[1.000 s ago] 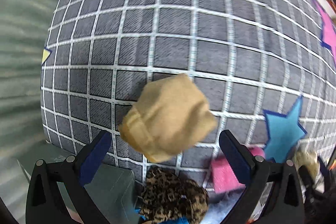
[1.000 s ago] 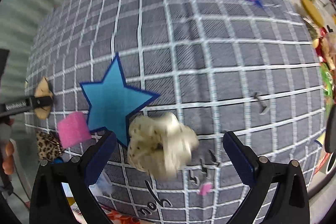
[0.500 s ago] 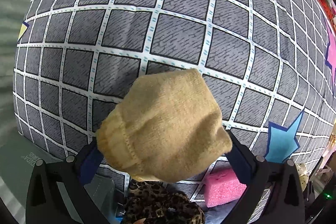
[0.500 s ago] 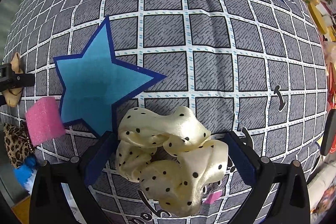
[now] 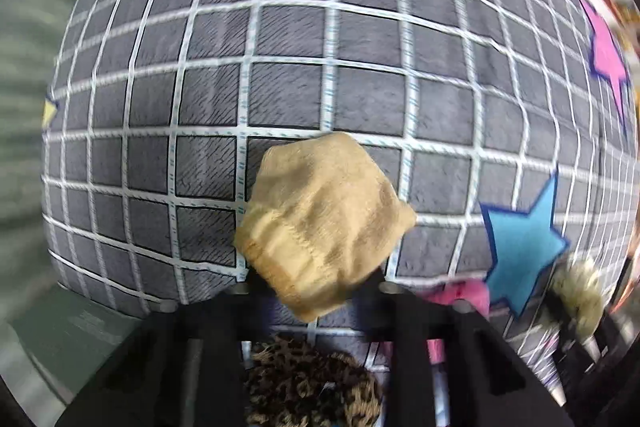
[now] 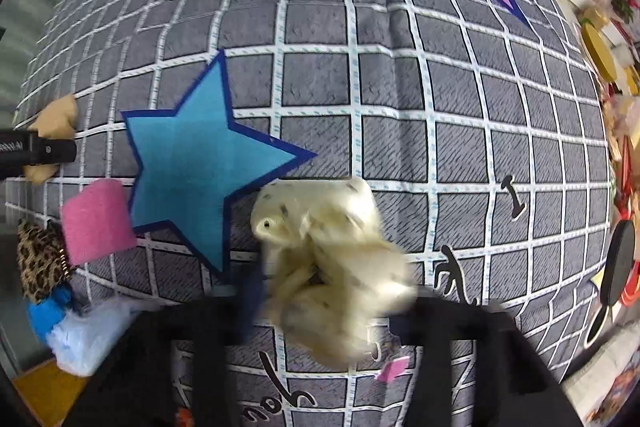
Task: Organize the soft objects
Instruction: 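Grasp the beige knit with the left tool while the right tool grasps the polka-dot scrunchie, then carry the beige knit and polka-dot scrunchie over the white box with both tools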
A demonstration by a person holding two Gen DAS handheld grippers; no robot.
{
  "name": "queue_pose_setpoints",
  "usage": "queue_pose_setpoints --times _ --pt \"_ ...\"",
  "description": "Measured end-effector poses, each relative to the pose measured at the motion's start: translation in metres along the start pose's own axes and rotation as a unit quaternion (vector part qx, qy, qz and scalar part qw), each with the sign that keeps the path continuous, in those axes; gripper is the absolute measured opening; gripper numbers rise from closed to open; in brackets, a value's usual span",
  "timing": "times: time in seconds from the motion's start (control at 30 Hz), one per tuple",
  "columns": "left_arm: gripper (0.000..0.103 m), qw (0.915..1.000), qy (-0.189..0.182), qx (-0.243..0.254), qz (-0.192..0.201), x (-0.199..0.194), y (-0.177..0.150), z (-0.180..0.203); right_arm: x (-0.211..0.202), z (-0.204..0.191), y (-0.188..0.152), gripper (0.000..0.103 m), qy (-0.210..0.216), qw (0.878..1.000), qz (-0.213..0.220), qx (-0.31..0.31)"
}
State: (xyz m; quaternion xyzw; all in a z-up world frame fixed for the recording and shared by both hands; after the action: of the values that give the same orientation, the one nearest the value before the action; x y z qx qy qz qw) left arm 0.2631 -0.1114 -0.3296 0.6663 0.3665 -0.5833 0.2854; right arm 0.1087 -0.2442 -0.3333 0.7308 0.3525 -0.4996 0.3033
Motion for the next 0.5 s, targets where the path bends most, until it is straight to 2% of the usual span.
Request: queue_pose_setpoints --times 0.07,0.13,0.33,0.5 --pt "0.025 0.9999 -0.010 0.002 0.011 -0.011 -0.001 0.003 -0.002 0.003 -0.003 0.023 0.023 1.000 -0.008 0.016" --pt "0.025 0.9995 -0.022 0.008 0.023 -0.023 -0.004 0.008 -0.007 0.008 -0.006 0.023 0.040 0.999 -0.013 0.032" --pt "0.025 0.9966 -0.045 0.032 0.061 -0.059 -0.013 0.021 -0.033 0.003 -0.017 0.023 0.057 0.998 -0.005 0.030" --pt "0.025 0.9937 -0.041 0.055 0.088 -0.085 -0.027 0.027 -0.065 -0.010 -0.025 0.023 0.080 0.996 0.018 0.030"
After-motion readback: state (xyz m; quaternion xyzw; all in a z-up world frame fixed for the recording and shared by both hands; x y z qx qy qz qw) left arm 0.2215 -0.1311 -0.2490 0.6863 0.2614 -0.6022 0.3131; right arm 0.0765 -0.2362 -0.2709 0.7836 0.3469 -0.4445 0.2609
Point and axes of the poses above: each gripper's, at about its wrist camera, not at the fingertips, and x roughly the way its jaws point, z to its right, y to its top, the point moved 8 cm from there along x, roughly the way its jaws point, and after that the axes turned 9 degrees about y, right-handed, at the moved point
